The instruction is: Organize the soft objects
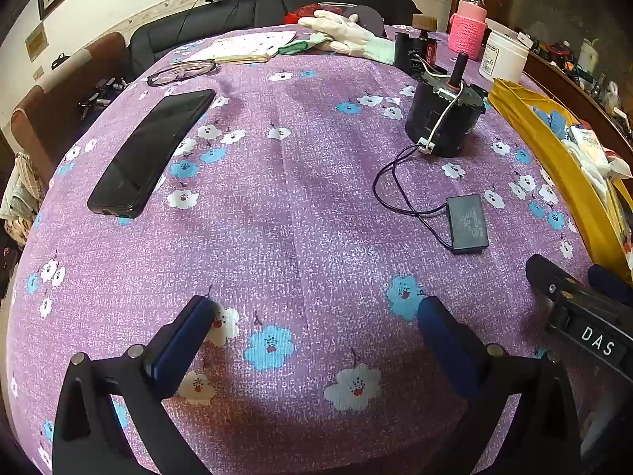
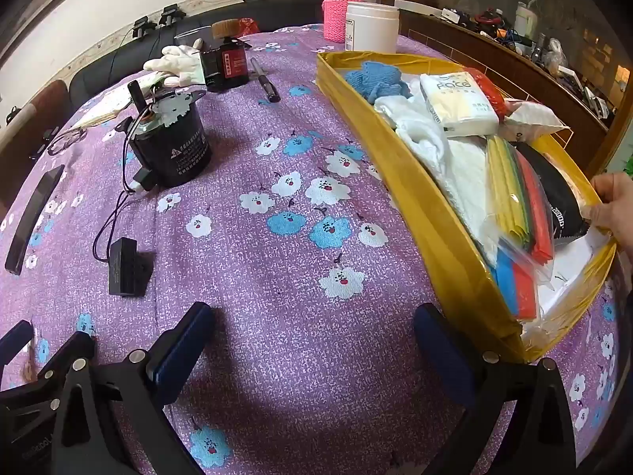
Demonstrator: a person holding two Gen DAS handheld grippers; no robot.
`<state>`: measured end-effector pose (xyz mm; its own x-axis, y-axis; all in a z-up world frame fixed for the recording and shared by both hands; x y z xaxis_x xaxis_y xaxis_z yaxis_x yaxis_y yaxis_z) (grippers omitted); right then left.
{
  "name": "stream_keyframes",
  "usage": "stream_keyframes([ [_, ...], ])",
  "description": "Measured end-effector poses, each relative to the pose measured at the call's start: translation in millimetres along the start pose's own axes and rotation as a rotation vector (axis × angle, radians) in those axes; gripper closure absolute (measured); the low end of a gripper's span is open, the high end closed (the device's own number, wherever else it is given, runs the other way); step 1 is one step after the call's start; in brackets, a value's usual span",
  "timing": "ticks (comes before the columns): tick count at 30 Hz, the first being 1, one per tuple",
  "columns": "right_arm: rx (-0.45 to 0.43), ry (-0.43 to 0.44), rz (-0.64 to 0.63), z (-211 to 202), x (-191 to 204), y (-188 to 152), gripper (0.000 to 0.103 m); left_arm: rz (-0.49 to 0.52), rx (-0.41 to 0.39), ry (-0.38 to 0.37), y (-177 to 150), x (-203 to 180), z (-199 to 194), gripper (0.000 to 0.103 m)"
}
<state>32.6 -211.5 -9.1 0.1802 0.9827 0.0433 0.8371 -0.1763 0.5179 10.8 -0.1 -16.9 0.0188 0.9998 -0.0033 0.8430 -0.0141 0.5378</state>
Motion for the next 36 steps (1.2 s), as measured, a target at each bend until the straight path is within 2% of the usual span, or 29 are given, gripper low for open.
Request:
stream_keyframes([
  [3,-0.010,-0.025,-0.017,-0.1,0.3,-0.1,0.001,-0.001,-0.001,-0.002,0.1,0.0,0.0,0.000],
  [36,-0.009,-0.025,-0.016,0.0,0.9,-0.3,0.001,-0.002,-0.002,-0.002,0.0,0.0,-0.1,0.000],
])
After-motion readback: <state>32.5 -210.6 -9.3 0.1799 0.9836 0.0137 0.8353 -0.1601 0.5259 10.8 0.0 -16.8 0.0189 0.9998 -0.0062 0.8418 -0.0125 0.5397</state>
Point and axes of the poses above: each gripper's, at about its wrist camera, not at the fingertips, and z roughly the way its jaws point, x to its left, y to its top, the point moved 2 cm from there along z, roughly the way its jaws point, and after that the axes turned 1 degree about -y, right-handed, at the moved point
